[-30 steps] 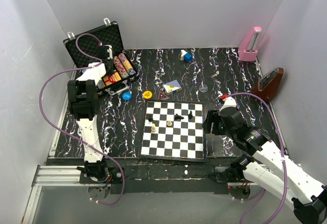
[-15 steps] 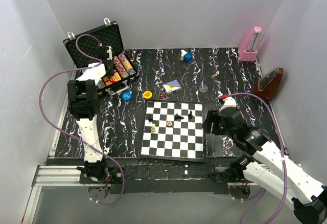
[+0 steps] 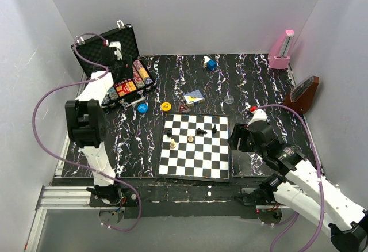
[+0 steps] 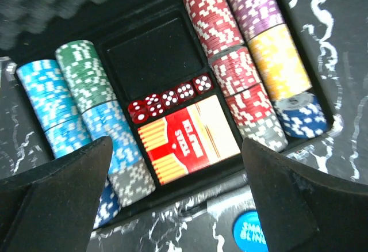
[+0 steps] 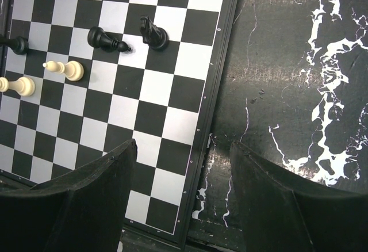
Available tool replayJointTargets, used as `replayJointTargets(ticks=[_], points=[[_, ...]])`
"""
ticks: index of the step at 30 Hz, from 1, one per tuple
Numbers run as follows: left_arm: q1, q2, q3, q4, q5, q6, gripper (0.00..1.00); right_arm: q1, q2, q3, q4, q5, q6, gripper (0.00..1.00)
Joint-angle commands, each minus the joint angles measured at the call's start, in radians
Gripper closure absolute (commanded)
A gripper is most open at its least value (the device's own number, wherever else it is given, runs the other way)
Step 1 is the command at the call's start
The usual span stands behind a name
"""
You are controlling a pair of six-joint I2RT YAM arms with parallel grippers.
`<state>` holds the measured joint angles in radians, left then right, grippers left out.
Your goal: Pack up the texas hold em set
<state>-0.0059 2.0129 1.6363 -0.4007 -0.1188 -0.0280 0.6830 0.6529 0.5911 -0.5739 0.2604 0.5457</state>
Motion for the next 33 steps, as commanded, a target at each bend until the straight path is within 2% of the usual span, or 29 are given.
replayJointTargets(ticks=[1,8,12,15,19,23,27,33], points=[[-0.002,-0.215,-0.096,0.117,0.025,-0.001,0.02,0.006,-0.027,-0.001,0.032,0.028,-0.012,0.27],[-0.003,-0.479,-0.301,0.210,0.030,-0.023,0.02,0.006,-0.018,0.053,0.057,0.063,-0.095,0.22],[-0.003,-0.592,-0.352,0.130,0.099,-0.078,0.02,0.006,0.072,0.137,0.083,0.030,-0.185,0.18],[-0.005,-0.615,-0.345,0.016,0.224,-0.088,0.02,0.006,0.207,0.251,0.078,0.020,-0.228,0.14],[-0.005,-0.654,-0.401,-0.010,0.332,-0.190,0.02,0.006,0.407,0.399,0.106,-0.006,-0.274,0.11],[-0.006,-0.645,-0.425,-0.052,0.321,-0.246,0.02,0.006,0.630,0.570,0.141,-0.059,-0.329,0.11],[-0.020,-0.617,-0.418,-0.055,0.381,-0.277,0.02,0.000,0.882,0.746,0.169,-0.104,-0.397,0.09],[-0.036,-0.615,-0.414,-0.067,0.349,-0.263,0.02,-0.042,1.236,1.038,0.082,-0.234,-0.428,0.09]])
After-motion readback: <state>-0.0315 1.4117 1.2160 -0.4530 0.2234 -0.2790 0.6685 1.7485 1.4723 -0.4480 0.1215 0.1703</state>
